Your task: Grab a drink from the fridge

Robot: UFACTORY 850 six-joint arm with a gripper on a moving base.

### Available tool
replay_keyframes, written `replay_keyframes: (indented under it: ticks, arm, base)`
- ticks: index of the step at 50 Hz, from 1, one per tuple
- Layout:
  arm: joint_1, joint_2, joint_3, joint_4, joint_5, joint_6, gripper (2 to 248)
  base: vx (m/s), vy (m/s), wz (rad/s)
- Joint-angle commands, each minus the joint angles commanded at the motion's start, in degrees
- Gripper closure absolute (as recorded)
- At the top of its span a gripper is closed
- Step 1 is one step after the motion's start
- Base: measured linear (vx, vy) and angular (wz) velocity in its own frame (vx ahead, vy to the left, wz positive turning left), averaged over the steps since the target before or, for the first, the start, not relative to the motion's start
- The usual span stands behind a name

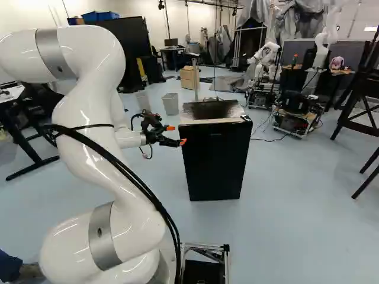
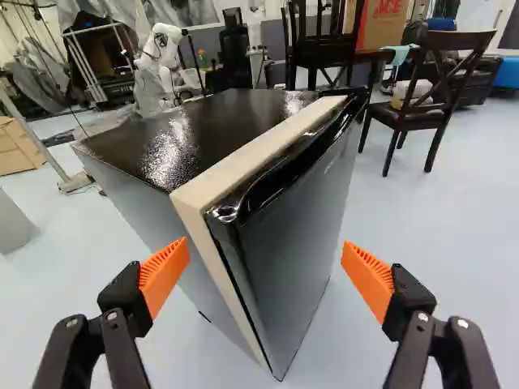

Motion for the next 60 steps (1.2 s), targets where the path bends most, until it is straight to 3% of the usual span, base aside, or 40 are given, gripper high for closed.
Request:
replay_keyframes:
  ticks: [60]
  arm:
    - [-0.9, 0.0, 0.0, 0.0, 0.0, -0.7, 3]
  base:
    - [0.0, 0.0, 0.0]
